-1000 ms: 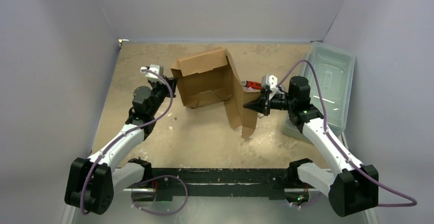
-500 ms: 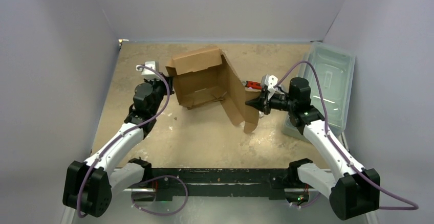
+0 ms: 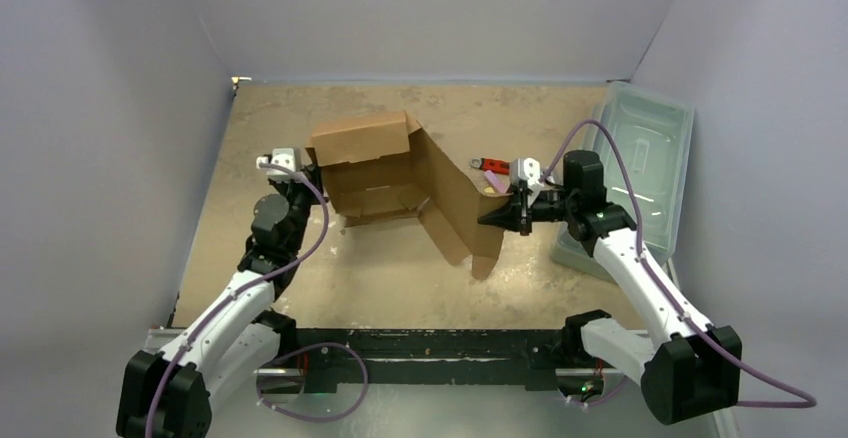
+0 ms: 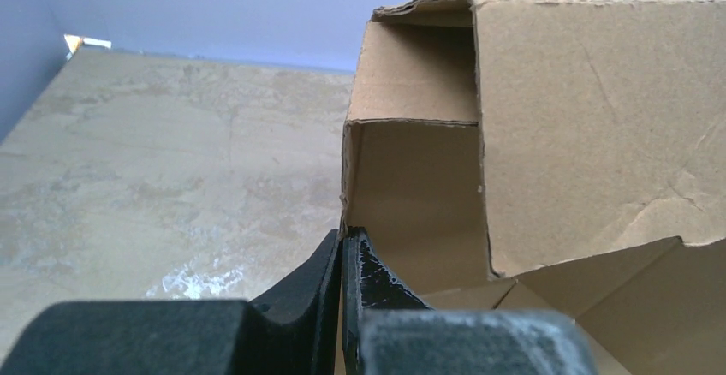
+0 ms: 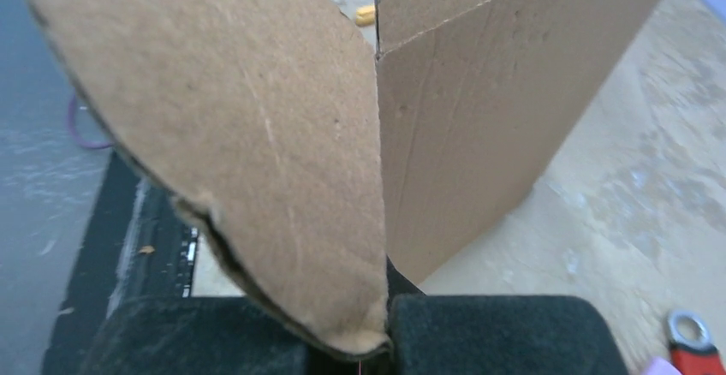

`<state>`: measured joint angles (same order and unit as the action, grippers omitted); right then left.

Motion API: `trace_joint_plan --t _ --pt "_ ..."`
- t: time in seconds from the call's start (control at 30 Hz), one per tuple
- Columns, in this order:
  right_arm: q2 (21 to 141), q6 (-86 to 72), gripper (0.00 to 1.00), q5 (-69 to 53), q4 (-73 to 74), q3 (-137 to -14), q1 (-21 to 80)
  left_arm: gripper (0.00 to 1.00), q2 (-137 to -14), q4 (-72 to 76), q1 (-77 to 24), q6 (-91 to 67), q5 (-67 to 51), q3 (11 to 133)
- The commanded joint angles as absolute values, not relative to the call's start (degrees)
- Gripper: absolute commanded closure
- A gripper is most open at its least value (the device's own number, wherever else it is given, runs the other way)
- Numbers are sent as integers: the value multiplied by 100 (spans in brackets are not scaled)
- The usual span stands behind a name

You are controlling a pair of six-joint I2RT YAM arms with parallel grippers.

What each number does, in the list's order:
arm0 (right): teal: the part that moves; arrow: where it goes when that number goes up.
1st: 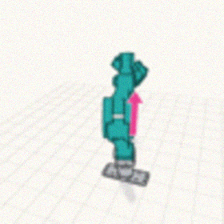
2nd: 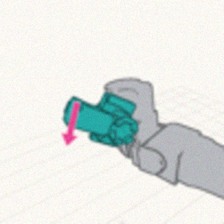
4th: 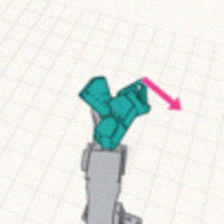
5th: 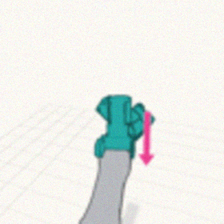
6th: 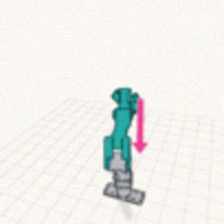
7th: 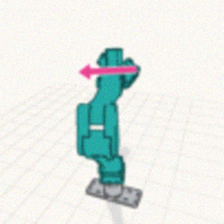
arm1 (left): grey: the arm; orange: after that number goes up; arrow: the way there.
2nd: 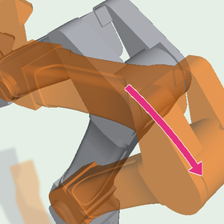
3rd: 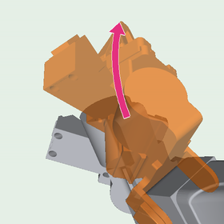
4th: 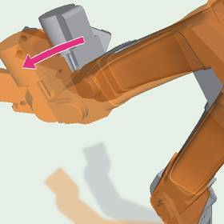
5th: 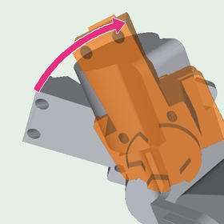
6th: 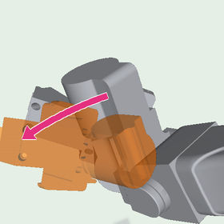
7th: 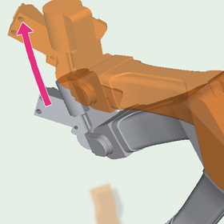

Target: Fold the paper box

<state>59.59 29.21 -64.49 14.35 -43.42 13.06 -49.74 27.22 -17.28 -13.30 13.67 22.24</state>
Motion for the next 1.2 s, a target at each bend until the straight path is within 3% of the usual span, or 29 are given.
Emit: trace_joint_plan --t 0.0,0.4,0.57,0.9,1.07,1.17 --pt "5743 3230 100 -7685 1708 -4681 1238 100 -4520 3706 -1731 -951 1088 2075" --pt "5469 2150 100 -7449 676 -4455 729 100 -3898 4025 -1731 -1292 631 1950" --pt "5709 1124 100 -6558 -277 -4150 739 100 -4334 4295 -1731 -2012 765 1841" --pt "6747 1618 100 -5457 505 -4515 1250 100 -5519 5131 -1731 -2715 1131 1569" --pt "6818 1633 100 -5623 562 -4543 1307 100 -5929 5328 -1731 -2871 1050 1633" --pt "6818 1450 100 -6505 535 -4583 1314 100 -6066 5408 -1731 -2899 933 1629"
